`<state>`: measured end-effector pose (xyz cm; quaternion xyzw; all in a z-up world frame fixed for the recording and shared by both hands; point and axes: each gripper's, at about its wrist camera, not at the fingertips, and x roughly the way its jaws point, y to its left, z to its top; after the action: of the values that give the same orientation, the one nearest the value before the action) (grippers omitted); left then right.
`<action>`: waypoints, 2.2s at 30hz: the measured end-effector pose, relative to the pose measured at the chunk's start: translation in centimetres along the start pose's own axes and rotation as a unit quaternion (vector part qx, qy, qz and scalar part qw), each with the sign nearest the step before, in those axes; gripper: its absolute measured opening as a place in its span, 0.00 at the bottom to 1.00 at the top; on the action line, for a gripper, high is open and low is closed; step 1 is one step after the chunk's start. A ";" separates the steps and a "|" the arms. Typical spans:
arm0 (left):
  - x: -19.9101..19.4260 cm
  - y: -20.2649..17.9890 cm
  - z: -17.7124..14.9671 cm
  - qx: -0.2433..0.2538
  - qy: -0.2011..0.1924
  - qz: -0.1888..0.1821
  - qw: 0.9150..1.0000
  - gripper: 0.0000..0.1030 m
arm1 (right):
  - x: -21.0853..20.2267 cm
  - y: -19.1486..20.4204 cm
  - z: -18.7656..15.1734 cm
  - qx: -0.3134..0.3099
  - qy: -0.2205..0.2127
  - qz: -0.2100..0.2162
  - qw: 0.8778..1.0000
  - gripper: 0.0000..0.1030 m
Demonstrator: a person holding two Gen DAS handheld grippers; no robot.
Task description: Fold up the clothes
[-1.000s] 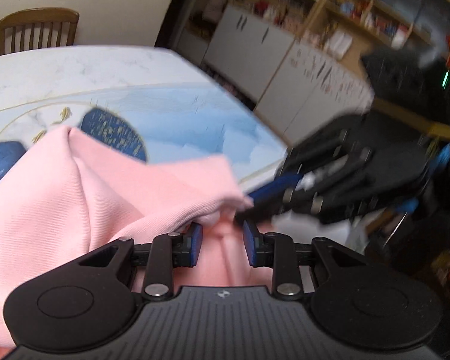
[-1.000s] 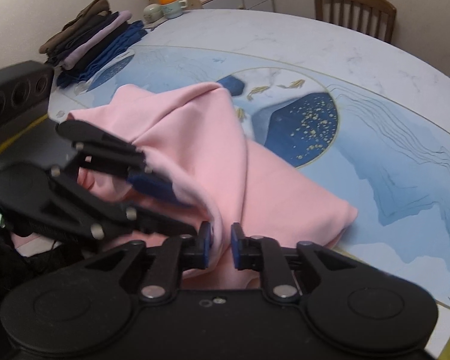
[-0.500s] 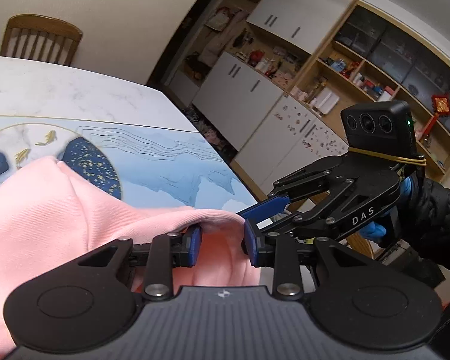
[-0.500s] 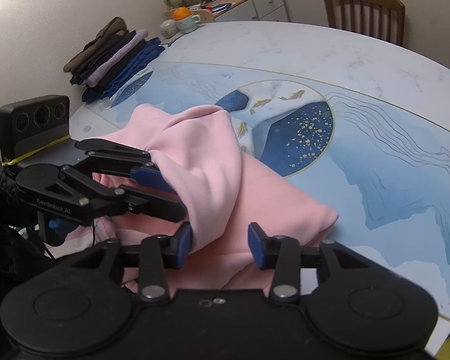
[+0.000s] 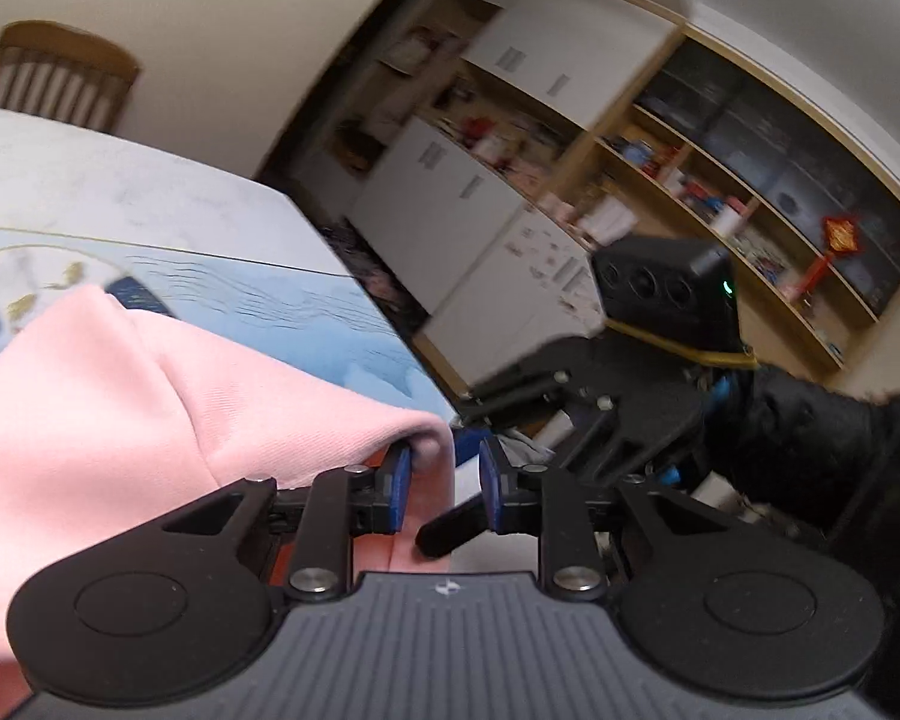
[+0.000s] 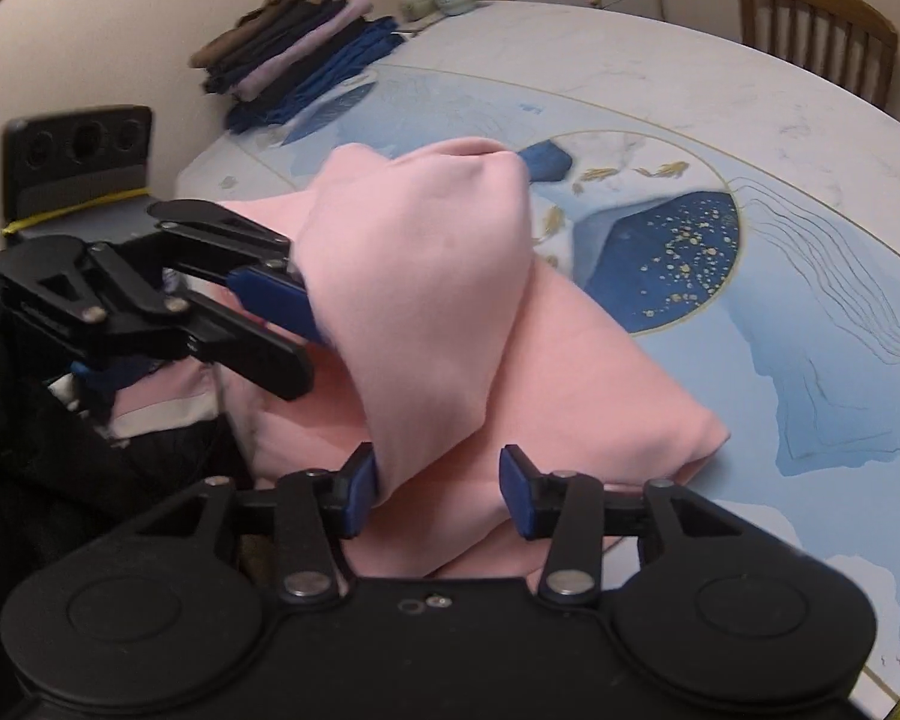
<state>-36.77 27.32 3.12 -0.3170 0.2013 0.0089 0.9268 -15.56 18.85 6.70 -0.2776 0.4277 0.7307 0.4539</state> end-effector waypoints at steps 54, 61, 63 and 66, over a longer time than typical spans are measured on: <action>-11.8 6.4 3.1 0.227 0.132 0.016 0.965 0.66 | 0.8 10.8 -0.4 0.114 -0.087 -0.266 0.953 1.00; -12.5 6.2 -0.2 0.314 0.145 0.119 0.931 0.66 | 2.3 10.1 1.0 0.140 -0.095 -0.276 0.946 1.00; -12.4 6.2 -0.4 0.310 0.144 0.132 0.931 0.66 | 2.9 9.8 1.2 0.144 -0.088 -0.286 0.943 1.00; -12.0 6.1 -0.9 0.318 0.149 0.146 0.925 0.66 | 4.6 9.6 1.3 0.134 -0.065 -0.296 0.944 1.00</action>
<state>-48.97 33.01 3.46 0.0296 0.3732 0.0328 0.9267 -26.22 19.82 7.24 -0.2797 0.3898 0.5162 0.7095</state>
